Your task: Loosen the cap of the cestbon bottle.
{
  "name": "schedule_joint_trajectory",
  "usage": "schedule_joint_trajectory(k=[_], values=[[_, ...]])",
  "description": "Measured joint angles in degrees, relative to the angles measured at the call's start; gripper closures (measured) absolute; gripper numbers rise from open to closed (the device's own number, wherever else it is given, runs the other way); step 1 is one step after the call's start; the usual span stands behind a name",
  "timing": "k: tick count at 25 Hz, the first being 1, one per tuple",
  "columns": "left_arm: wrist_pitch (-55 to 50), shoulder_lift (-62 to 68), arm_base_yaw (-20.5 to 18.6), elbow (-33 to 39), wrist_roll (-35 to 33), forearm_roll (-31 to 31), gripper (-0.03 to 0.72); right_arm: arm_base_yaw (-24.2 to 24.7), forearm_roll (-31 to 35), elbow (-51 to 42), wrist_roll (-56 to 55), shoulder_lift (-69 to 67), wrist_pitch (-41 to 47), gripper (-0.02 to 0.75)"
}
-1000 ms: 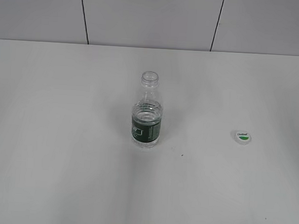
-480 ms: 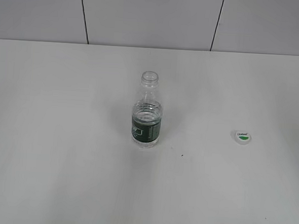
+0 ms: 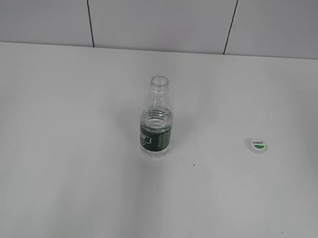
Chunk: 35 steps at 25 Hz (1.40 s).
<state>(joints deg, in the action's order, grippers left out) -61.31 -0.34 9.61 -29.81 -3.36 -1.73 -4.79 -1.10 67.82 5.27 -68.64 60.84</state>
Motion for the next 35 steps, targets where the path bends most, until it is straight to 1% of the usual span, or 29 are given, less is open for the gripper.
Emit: schedule_joint_trajectory(k=[6,10,19,24,27,30,35], values=[[0.0,0.0,0.0,0.0,-0.1,0.0,0.265,0.0,-0.3,-0.3,0.0,15.0,0.2,0.147],[0.0,0.0,0.0,0.0,-0.1,0.0,0.266,0.0,-0.4,-3.9,0.0,26.7,0.7,0.147],[0.0,0.0,0.0,0.0,-0.2,-0.1,0.266,0.0,-0.4,-21.3,0.0,51.4,2.8,0.147],[0.0,0.0,0.0,0.0,-0.2,-0.2,0.279,0.0,-0.2,-28.8,0.0,64.4,3.4,0.147],[0.0,0.0,0.0,0.0,-0.2,-0.2,0.301,0.0,0.0,-31.8,0.4,68.8,4.2,0.147],[-0.1,0.0,0.0,0.0,-0.2,-0.3,0.319,0.0,0.7,-34.5,1.9,69.0,4.4,0.147],[-0.1,0.0,0.0,0.0,-0.2,-0.4,0.328,0.0,1.6,-37.9,3.8,69.0,2.9,0.147]])
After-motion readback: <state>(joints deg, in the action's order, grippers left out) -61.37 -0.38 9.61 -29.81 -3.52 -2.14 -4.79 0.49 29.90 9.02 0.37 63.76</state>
